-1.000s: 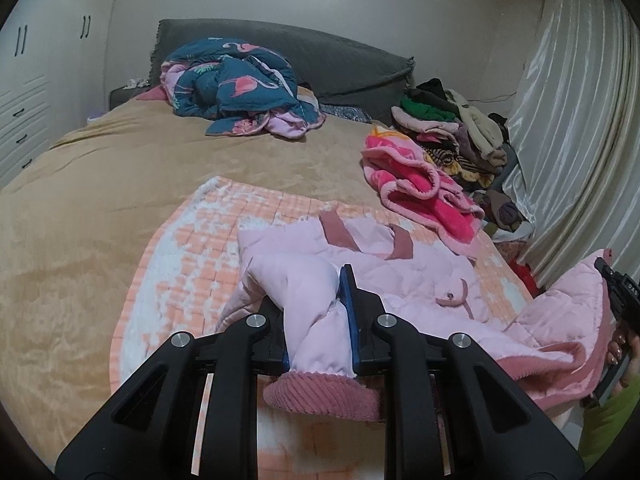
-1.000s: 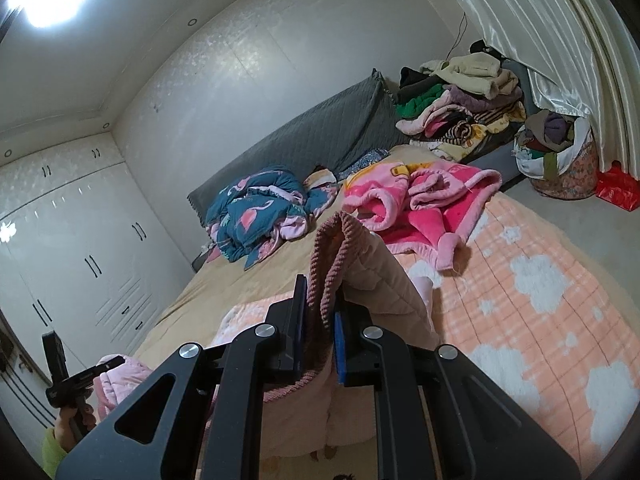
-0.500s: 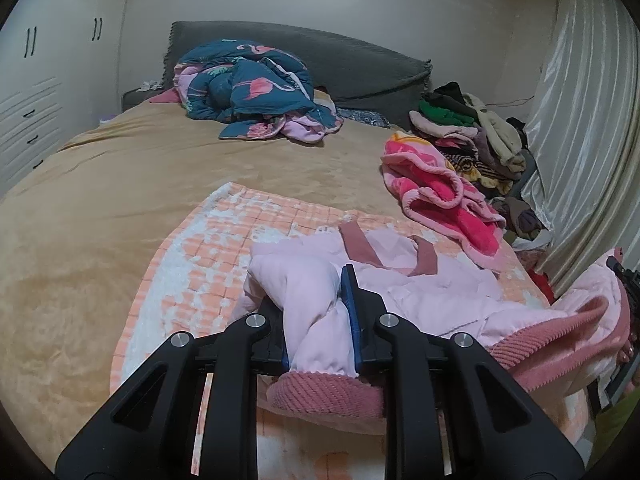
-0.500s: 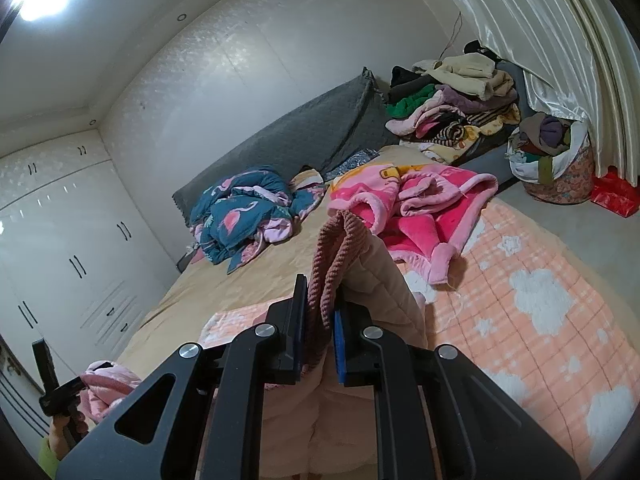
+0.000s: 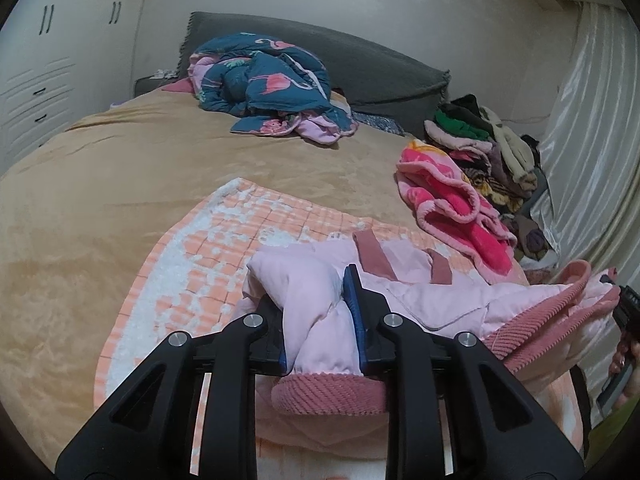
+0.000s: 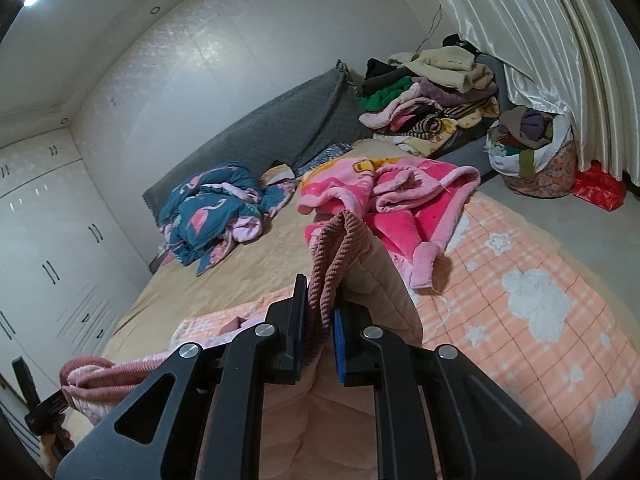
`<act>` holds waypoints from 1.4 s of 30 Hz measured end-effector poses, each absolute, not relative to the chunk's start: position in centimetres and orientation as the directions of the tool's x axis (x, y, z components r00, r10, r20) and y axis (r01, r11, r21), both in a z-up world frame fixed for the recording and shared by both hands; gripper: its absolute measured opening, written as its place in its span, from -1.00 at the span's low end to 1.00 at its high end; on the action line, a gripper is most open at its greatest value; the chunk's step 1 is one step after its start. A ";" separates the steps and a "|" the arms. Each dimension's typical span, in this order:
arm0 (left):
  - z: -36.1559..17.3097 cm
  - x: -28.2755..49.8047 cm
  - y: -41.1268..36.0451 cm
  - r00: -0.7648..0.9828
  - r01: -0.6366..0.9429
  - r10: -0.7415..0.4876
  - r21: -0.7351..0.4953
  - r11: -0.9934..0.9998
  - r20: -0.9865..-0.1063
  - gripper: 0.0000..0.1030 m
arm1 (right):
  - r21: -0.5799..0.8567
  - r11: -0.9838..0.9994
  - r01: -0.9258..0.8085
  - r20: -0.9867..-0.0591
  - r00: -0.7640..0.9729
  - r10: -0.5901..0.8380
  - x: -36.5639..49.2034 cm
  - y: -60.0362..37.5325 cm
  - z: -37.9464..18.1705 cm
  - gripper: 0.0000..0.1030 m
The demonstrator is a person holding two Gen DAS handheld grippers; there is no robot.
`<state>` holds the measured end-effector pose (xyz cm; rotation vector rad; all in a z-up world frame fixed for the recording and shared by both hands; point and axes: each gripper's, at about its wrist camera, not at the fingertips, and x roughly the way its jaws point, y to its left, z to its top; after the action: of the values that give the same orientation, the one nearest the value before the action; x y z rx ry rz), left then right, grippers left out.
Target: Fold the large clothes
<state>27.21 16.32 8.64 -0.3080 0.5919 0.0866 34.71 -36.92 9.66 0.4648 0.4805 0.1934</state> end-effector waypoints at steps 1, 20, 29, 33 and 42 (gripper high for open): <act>8.5 27.3 16.3 0.831 -0.174 0.001 -0.259 0.950 -0.556 -0.67 | 0.469 0.881 -0.057 -0.406 0.873 0.272 35.1 -36.8 9.3 -0.79; 6.4 28.1 15.3 0.868 -0.188 0.011 -0.308 0.933 -0.497 -0.07 | 0.288 0.952 0.099 -0.572 0.816 0.088 42.6 -33.6 3.5 -0.79; 5.9 28.2 15.7 0.872 -0.162 -0.008 -0.304 0.939 -0.490 0.45 | 0.237 0.959 0.153 -0.625 0.780 0.030 44.5 -32.7 1.4 -0.78; 5.3 28.5 16.3 0.862 -0.186 0.015 -0.287 0.940 -0.507 0.51 | 0.249 0.953 0.171 -0.636 0.771 0.028 45.0 -33.1 0.8 -0.74; 1.2 30.0 18.1 0.789 -0.234 0.044 -0.234 0.944 -0.612 0.67 | 0.361 0.929 0.086 -0.563 0.814 0.143 42.6 -35.4 2.4 0.45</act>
<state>29.97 18.13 1.24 -0.3076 0.6459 0.1525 42.60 -35.41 2.42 0.3851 0.6227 0.0315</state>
